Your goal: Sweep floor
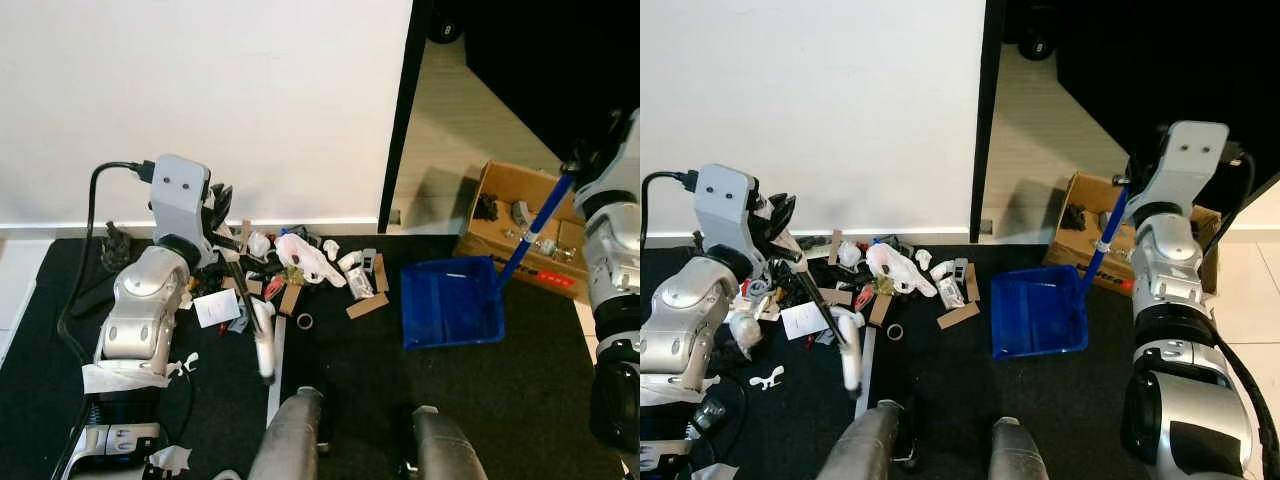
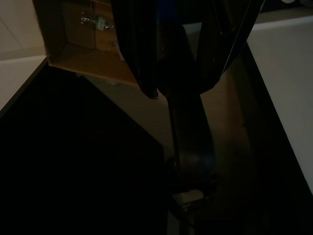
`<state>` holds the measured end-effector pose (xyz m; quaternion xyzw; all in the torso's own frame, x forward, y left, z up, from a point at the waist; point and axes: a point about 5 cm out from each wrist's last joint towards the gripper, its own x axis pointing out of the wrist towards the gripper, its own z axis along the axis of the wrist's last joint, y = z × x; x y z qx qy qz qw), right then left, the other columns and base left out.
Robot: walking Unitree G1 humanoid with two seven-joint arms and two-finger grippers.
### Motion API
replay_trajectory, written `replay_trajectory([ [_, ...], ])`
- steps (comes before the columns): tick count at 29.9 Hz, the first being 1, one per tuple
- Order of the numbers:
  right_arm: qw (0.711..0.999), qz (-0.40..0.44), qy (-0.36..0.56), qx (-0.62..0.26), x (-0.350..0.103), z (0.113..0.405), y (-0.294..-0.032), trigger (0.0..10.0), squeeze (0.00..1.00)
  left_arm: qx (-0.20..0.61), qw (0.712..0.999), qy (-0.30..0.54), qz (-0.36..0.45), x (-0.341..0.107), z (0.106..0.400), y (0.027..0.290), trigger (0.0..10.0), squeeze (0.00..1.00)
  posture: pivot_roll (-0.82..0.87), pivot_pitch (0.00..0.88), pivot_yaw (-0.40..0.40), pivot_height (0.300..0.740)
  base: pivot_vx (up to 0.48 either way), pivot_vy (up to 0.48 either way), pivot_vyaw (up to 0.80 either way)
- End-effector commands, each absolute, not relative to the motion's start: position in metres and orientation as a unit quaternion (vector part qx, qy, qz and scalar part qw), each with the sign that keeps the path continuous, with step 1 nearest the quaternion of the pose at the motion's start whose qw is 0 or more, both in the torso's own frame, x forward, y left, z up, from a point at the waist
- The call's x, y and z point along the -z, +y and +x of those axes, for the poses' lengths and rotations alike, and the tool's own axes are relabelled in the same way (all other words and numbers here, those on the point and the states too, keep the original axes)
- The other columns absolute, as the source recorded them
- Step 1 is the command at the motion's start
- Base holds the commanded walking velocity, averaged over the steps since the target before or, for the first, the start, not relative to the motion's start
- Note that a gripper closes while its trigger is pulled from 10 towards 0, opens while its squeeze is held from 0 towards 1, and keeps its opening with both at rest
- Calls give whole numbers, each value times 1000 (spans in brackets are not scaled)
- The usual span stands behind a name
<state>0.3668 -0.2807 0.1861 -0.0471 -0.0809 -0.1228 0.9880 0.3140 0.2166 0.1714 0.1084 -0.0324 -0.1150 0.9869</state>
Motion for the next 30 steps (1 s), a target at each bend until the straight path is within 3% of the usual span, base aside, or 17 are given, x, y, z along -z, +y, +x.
replay_trajectory([
  [1,984,-62,-113,119,-195,369,-273,10000,0,120,984,-45,123,-175,314,222,10000,0,100,183,59,740,0,0,0],
  [7,980,-110,-116,118,-181,370,-257,10000,0,158,976,-66,134,-170,322,225,10000,0,118,197,64,740,0,0,0],
  [19,980,-96,-105,138,-165,367,-252,10000,0,188,959,-49,207,-146,325,237,10000,0,103,206,75,740,0,0,0],
  [24,983,-76,-90,138,-156,367,-249,10000,0,175,964,-34,195,-132,327,244,10000,0,96,204,75,740,0,0,0],
  [30,989,-52,-71,119,-147,369,-238,10000,0,173,969,-37,170,-121,333,230,10000,0,75,206,60,740,0,0,0],
])
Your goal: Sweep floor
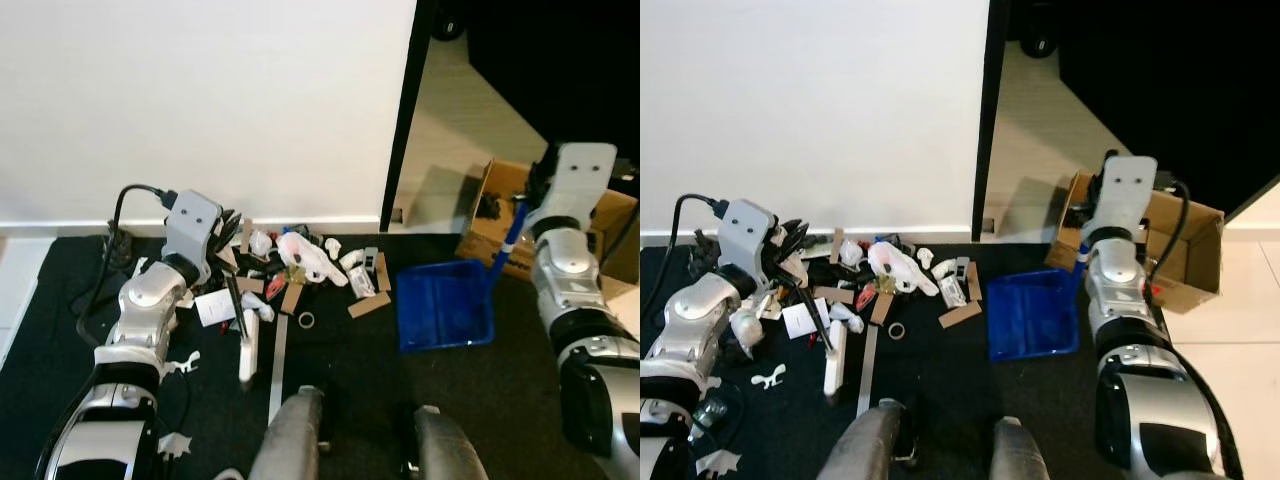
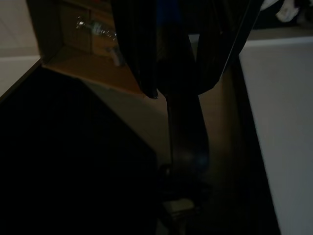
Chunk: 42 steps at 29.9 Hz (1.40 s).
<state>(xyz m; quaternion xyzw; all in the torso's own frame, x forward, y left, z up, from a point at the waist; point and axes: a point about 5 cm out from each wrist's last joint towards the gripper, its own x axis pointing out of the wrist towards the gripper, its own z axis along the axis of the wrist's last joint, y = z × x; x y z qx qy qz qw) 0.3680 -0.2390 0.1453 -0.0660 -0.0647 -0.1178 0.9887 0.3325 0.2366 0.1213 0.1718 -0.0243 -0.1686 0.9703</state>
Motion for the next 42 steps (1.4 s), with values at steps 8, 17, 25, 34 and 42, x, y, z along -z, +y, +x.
replay_trajectory([
  [8,994,-23,-52,98,-140,372,-224,10000,0,227,969,-69,63,-124,348,176,10000,0,48,221,55,740,0,0,0],
  [17,994,-18,-53,93,-138,373,-215,10000,0,374,919,-48,-115,-120,344,94,10000,0,32,231,69,740,0,0,0],
  [25,994,-15,-59,93,-138,372,-214,10000,0,410,895,-64,-164,-132,343,73,10000,0,34,230,71,740,0,0,0],
  [34,985,-46,-109,130,-163,370,-245,10000,0,427,887,-135,-115,-174,345,104,10000,0,54,233,74,740,0,0,0],
  [42,972,-61,-125,190,-174,362,-277,10000,0,407,902,-140,-46,-188,350,142,10000,0,70,236,78,740,0,0,0],
])
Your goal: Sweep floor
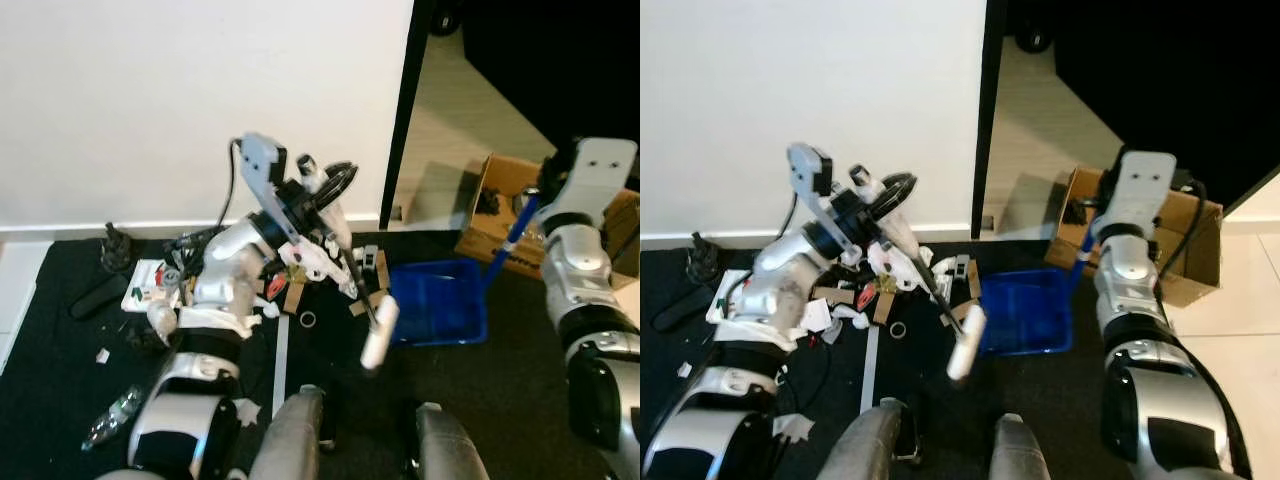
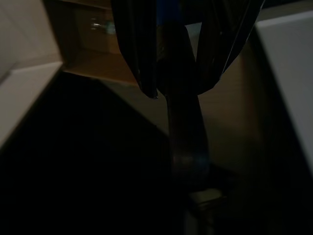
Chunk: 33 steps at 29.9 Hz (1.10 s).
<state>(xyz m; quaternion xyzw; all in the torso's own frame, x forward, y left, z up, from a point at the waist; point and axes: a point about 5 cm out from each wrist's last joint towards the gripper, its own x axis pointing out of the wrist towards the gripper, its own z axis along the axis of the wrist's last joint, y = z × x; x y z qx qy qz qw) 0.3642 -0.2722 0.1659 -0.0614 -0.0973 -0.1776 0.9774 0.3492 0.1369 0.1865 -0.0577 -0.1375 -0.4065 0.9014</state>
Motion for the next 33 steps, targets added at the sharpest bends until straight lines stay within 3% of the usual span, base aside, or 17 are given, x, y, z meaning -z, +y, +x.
replay_trajectory([
  [1,972,-61,-125,190,-174,362,-277,10000,0,407,902,-140,-46,-188,350,142,10000,0,70,236,78,740,0,0,0],
  [6,975,-71,-102,182,-162,360,-273,10000,0,343,933,-113,8,-176,364,164,10000,0,51,250,91,740,0,0,0],
  [15,974,-76,-99,191,-150,358,-260,10000,0,291,950,-88,79,-178,376,175,10000,0,45,308,123,740,0,0,0],
  [23,965,-79,-119,221,-155,355,-264,10000,0,264,953,-101,113,-193,385,179,10000,0,36,379,157,740,0,0,0],
  [33,959,-52,-151,232,-167,357,-259,10000,0,266,942,-144,145,-225,398,162,10000,0,-3,455,187,740,0,0,0],
])
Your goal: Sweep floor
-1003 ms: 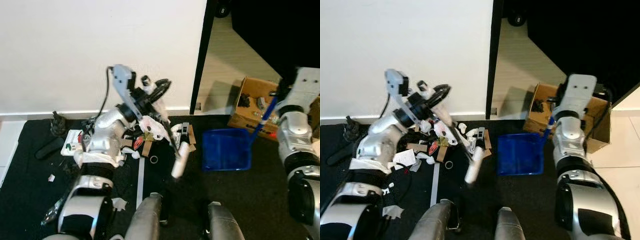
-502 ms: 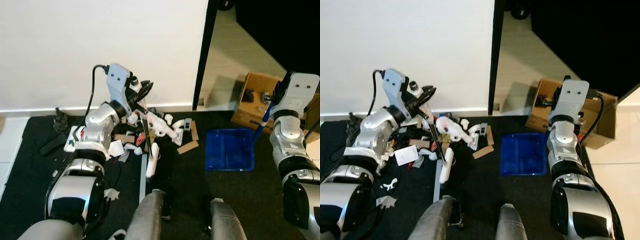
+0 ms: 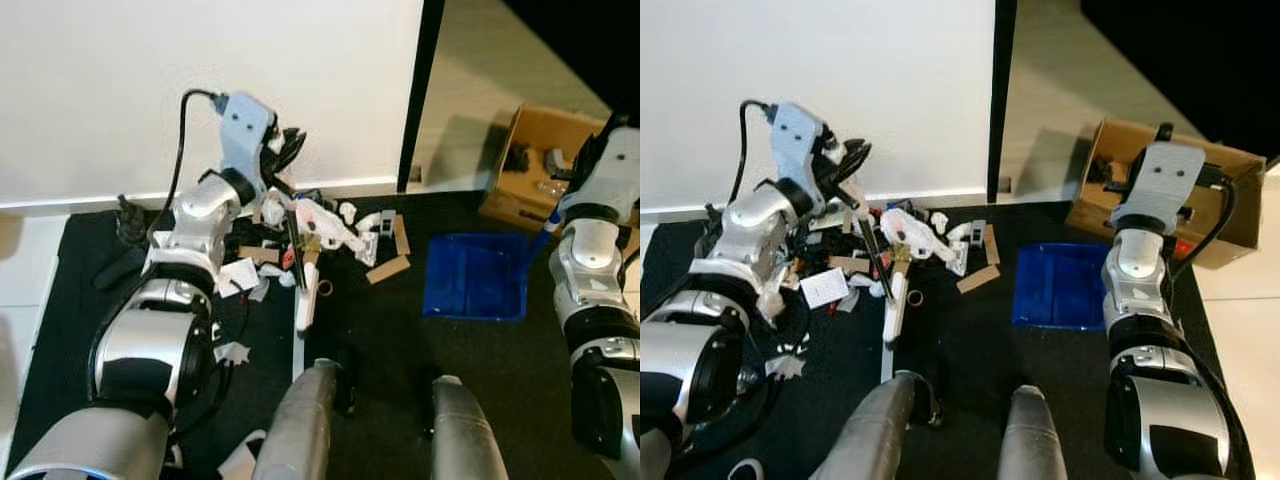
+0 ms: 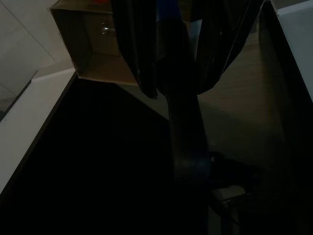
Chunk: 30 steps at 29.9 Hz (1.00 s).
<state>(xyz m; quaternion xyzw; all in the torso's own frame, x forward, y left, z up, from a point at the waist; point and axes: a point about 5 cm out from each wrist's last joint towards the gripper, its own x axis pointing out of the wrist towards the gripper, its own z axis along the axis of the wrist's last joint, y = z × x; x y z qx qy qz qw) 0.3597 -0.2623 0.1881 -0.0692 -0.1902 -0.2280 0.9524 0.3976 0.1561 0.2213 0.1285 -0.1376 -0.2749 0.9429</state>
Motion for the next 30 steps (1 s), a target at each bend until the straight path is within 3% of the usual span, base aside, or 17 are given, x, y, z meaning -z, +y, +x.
replay_trajectory([
  [1,961,-51,-151,226,-166,357,-256,10000,0,266,943,-137,145,-220,398,159,10000,0,-18,468,188,740,0,0,0],
  [5,963,-47,-153,216,-164,356,-249,10000,0,270,949,-112,116,-200,395,152,10000,0,-28,474,189,740,0,0,0],
  [7,964,-45,-154,210,-163,355,-247,10000,0,275,956,-93,34,-184,392,142,10000,0,-49,481,182,740,0,0,0],
  [10,965,-44,-153,207,-162,354,-246,10000,0,283,955,-87,-18,-177,390,134,10000,0,-54,483,178,740,0,0,0],
  [13,966,-43,-153,206,-162,354,-245,10000,0,286,954,-88,-28,-176,390,131,10000,0,-54,483,178,740,0,0,0],
  [15,968,-36,-153,195,-163,355,-242,10000,0,323,932,-104,-126,-178,387,107,10000,0,-51,471,173,740,0,0,0],
  [17,968,-36,-153,195,-163,355,-242,10000,0,323,932,-104,-126,-178,387,107,10000,0,-51,471,173,740,0,0,0],
  [19,971,-23,-153,183,-165,359,-236,10000,0,348,906,-125,-206,-187,385,88,10000,0,-46,463,172,740,0,0,0],
  [24,972,-19,-153,175,-165,360,-232,10000,0,357,891,-141,-243,-197,386,80,10000,0,-37,453,169,740,0,0,0],
  [27,974,-12,-149,169,-165,361,-228,10000,0,384,859,-175,-289,-222,386,67,10000,0,-23,446,169,740,0,0,0],
  [30,975,-9,-147,166,-164,361,-226,10000,0,398,847,-188,-297,-232,386,65,10000,0,-17,443,171,740,0,0,0],
])
